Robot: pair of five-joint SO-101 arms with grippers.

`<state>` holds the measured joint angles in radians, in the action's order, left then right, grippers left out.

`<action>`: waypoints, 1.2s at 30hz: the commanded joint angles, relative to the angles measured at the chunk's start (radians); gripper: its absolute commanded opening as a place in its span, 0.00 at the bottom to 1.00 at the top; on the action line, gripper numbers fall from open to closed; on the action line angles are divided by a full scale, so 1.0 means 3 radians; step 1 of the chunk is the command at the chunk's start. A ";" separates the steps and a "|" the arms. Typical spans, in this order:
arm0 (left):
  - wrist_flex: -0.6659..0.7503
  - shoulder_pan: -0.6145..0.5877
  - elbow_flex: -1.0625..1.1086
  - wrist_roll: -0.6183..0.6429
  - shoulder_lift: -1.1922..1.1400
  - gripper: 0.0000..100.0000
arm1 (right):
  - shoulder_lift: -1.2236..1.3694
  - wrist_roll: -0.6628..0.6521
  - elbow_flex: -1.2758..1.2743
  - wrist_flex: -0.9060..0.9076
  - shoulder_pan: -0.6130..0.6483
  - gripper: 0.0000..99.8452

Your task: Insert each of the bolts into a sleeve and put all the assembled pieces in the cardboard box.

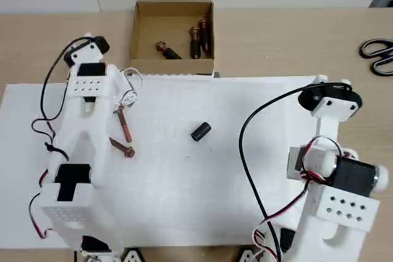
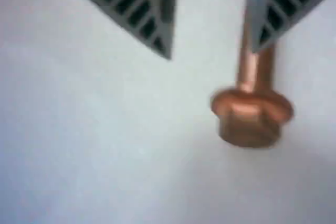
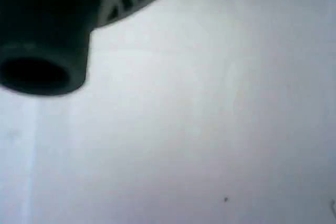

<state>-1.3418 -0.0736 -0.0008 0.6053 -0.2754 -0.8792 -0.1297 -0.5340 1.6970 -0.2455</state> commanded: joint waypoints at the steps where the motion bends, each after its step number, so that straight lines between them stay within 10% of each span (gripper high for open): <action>1: -0.0245 0.0026 -0.0176 0.0005 0.0051 0.18 | -0.0033 0.0031 0.0010 -0.0054 -0.0028 0.00; 24: 0.0041 -0.0169 0.0125 0.0005 -0.0322 0.19 | -0.0033 0.0031 0.0010 -0.0054 -0.0028 0.00; 36: 0.0174 -0.0174 0.0100 0.0000 -0.0373 0.00 | -0.0033 0.0031 0.0010 -0.0054 -0.0028 0.00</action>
<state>-1.2912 -0.1181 0.0391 0.6114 -0.3874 -0.8792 -0.1297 -0.5340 1.6970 -0.2455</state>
